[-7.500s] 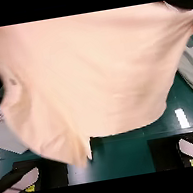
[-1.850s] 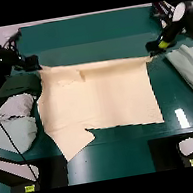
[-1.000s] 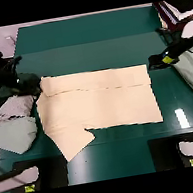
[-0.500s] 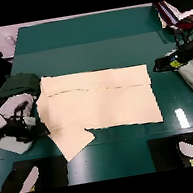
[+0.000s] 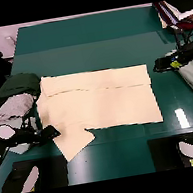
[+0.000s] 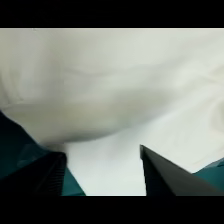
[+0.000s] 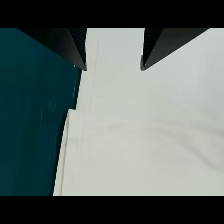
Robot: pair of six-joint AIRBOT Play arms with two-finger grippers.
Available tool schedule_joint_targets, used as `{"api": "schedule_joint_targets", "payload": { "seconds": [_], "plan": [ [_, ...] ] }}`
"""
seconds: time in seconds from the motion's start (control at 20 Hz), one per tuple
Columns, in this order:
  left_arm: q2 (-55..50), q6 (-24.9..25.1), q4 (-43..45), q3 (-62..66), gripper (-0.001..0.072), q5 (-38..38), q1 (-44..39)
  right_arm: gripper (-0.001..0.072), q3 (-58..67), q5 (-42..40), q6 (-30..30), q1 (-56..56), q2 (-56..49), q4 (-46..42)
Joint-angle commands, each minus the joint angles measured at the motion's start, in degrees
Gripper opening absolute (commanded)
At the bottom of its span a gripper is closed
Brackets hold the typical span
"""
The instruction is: Fold the shirts.
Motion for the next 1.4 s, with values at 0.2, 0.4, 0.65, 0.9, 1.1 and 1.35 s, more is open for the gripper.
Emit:
{"api": "schedule_joint_targets", "payload": {
  "seconds": [0.2,0.4,0.65,0.9,1.1,1.35],
  "plan": [
    [0.2,5.2,-11.3,1.4,0.0020,-2.7,0.0,0.0408,-1.9,10.3,-3.8,-6.9,0.3,-0.7],
    [0.3,6.6,-10.9,7.8,0.0019,-5.7,0.0,0.0597,-19.8,14.3,-5.1,-21.4,3.7,-0.2],
    [0.2,6.6,-9.4,8.7,0.0020,-5.5,0.0,0.0506,-39.5,7.3,-6.6,-26.9,4.7,10.8],
    [0.2,6.6,-9.2,8.7,0.0020,-5.7,0.0,0.0358,-42.3,0.3,-5.9,-18.3,4.7,14.9],
    [0.3,6.5,-3.7,10.6,0.0019,-11.7,0.0,0.0016,-37.2,3.8,-5.9,-13.7,4.8,11.5],
    [12.6,0.3,0.3,13.1,0.0018,-23.7,0.0,0.0016,-28.2,15.3,-5.7,-11.7,11.3,-5.9]
  ]
}}
